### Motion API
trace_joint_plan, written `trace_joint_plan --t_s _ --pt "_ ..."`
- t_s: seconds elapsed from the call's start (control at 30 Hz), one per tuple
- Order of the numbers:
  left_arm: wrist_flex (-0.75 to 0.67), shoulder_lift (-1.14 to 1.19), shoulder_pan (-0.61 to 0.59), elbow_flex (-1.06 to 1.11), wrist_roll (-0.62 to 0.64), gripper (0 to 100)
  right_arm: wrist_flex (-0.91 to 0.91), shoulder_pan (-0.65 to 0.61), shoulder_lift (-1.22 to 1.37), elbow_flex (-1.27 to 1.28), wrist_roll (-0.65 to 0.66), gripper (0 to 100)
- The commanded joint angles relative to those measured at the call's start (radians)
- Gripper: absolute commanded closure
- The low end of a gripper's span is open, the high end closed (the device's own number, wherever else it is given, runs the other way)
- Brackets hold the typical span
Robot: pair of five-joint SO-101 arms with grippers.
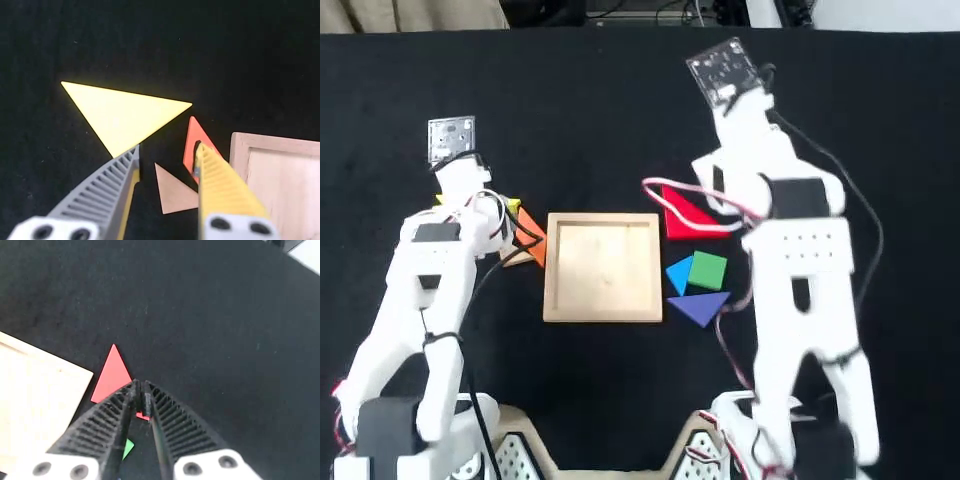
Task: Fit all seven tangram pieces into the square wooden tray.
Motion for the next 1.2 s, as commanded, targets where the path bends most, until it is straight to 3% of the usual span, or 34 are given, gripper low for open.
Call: trace_joint_plan --t_s 0.0,0.27,0.47,0.53,0.7,1.0,1.17 --pt "-0.054 -0.110 0.005 0.042 0.006 82 -0.021 0.009 -0.142 0.051 0.009 98.3" --pt "-0.117 -0.275 0.031 0.173 0.000 82 -0.178 0.009 -0.297 0.272 0.009 97.5" --pt "-0.129 -0.318 0.035 0.202 0.000 82 -0.187 0.009 -0.295 0.288 0.009 81.5" --pt "-0.129 -0.318 0.035 0.200 0.000 82 -0.195 0.009 -0.269 0.263 0.009 81.9" --pt "-0.129 -0.316 0.030 0.199 0.000 82 -0.129 0.011 -0.010 0.077 0.002 86.9" --pt "-0.140 -0.316 0.028 0.208 -0.002 82 0.146 0.009 0.490 -0.384 0.008 81.0" --pt "-0.236 -0.315 0.025 0.257 -0.003 82 0.167 0.009 0.691 -0.492 0.011 80.4"
